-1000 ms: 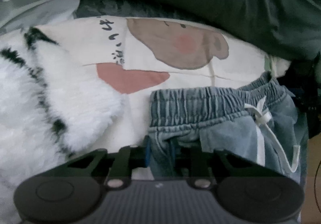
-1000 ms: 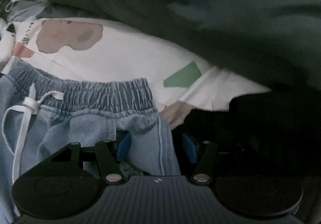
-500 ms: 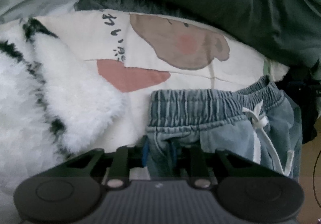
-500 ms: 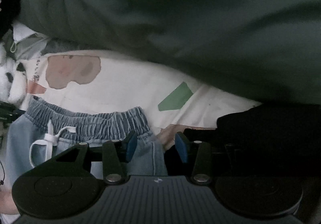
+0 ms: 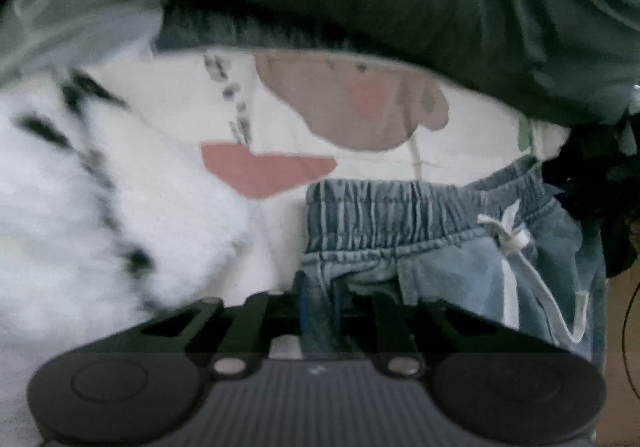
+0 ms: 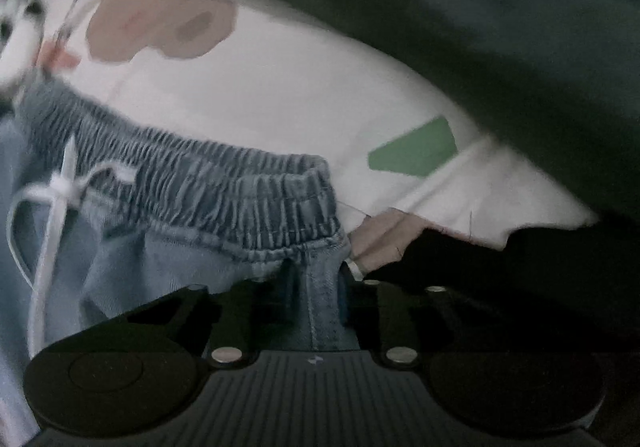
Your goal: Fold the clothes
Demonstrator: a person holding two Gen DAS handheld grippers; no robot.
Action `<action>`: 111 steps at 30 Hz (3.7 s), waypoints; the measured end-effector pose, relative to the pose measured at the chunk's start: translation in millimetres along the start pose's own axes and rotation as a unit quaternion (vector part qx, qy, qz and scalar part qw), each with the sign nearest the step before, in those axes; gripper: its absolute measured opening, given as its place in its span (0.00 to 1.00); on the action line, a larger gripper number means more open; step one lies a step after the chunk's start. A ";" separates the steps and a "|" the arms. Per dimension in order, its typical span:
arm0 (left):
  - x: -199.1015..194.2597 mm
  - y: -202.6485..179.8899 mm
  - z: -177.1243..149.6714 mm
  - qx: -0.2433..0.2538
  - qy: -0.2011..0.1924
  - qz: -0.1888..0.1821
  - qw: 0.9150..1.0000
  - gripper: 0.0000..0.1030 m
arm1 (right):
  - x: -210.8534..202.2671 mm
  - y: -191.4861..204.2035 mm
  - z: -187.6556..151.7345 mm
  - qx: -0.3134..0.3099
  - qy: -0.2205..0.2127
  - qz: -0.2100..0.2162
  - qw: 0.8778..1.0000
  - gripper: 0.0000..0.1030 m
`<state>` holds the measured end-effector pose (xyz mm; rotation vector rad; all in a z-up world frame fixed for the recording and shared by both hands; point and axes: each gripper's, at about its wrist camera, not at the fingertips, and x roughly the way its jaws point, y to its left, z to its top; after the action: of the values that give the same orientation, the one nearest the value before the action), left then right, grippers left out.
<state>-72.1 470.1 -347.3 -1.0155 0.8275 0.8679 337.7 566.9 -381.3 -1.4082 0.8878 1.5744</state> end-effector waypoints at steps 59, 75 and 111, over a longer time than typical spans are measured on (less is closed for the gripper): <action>-2.1 -47.3 110.4 0.102 -0.071 0.055 0.991 0.28 | -66.6 -19.9 46.1 0.150 -0.214 -0.116 0.958 0.35; 73.8 -68.6 105.1 0.176 0.020 0.106 0.978 0.31 | 20.4 -27.1 53.0 0.213 -0.193 -0.088 0.954 0.44; -186.6 -242.9 70.1 0.366 0.014 -0.053 0.929 0.79 | -459.0 258.4 -243.5 0.532 -0.232 -0.196 0.791 0.65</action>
<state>78.9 429.0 -74.8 -0.4042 1.0031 0.3861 217.0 185.2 38.7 -0.3118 0.8631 0.7573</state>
